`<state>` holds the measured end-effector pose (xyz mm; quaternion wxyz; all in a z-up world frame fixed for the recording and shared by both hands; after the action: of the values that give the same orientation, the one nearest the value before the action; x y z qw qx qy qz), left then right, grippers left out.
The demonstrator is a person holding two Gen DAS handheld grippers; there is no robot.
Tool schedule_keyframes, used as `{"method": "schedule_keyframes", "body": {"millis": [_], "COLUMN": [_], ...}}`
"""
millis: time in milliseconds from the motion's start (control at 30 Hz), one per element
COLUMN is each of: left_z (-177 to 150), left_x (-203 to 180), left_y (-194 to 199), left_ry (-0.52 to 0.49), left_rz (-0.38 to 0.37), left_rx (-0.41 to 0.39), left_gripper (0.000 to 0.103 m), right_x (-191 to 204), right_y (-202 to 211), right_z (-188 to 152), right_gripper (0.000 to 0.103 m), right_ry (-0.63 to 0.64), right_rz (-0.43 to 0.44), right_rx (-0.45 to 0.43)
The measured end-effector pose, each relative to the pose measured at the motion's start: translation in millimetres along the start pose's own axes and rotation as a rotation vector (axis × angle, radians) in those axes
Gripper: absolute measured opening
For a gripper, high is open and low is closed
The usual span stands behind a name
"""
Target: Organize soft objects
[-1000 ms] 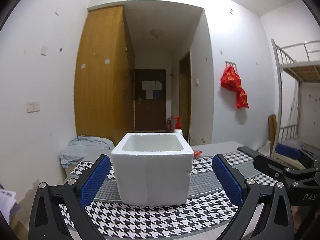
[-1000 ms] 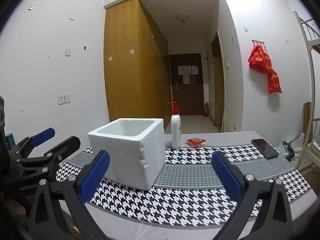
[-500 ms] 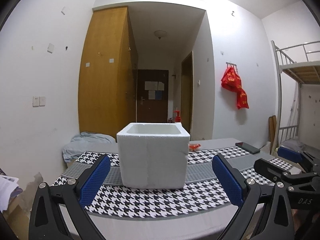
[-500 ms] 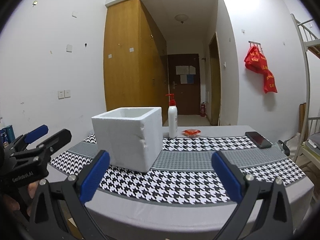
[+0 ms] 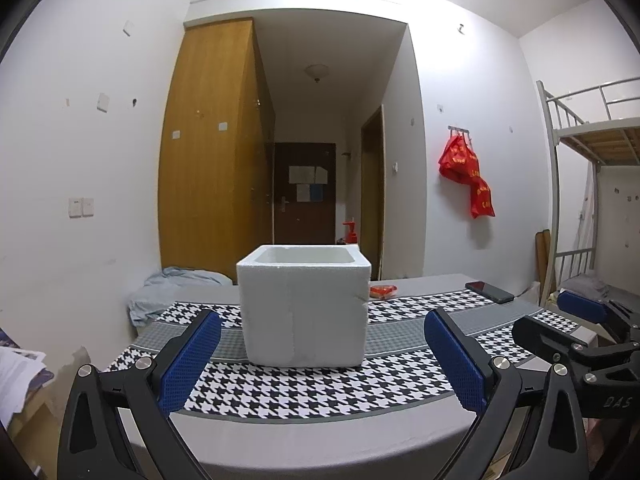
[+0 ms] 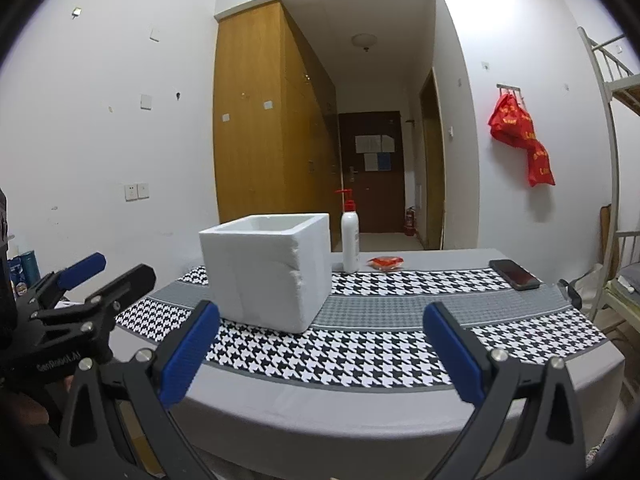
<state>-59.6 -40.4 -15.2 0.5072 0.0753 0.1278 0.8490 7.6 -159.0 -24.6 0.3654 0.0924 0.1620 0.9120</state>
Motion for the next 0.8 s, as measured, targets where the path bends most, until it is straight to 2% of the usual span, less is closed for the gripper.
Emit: {"method": "schedule_keyframes", "body": {"millis": [367,800], "left_z": [-3.6,-6.6], "left_x": [9.1,2.6], "left_y": [-1.5,0.9], "left_ry": [0.016,-0.006], "left_rz": [0.005,0.006], "left_rx": [0.008,0.014], "left_gripper": [0.102,0.102], "right_x": [7.9,4.4], "right_y": [-3.5,-1.4], "right_z": [-2.1,-5.1], "right_gripper": [0.103,0.103], "right_ry": [0.021,0.018], "right_rz": [-0.007,-0.018], "right_rx": [0.013,0.021]}}
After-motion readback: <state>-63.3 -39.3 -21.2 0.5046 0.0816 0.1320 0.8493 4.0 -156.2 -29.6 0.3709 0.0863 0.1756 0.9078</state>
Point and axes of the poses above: each gripper's, at about its wrist camera, not at the fingertips, and y roughly against the way its jaws point, x to its left, z to its top, the point moved 4 cm from there along -y, roughly the way its jaws point, and after that the axes turned 10 degrees about x, right-handed, at the moved point
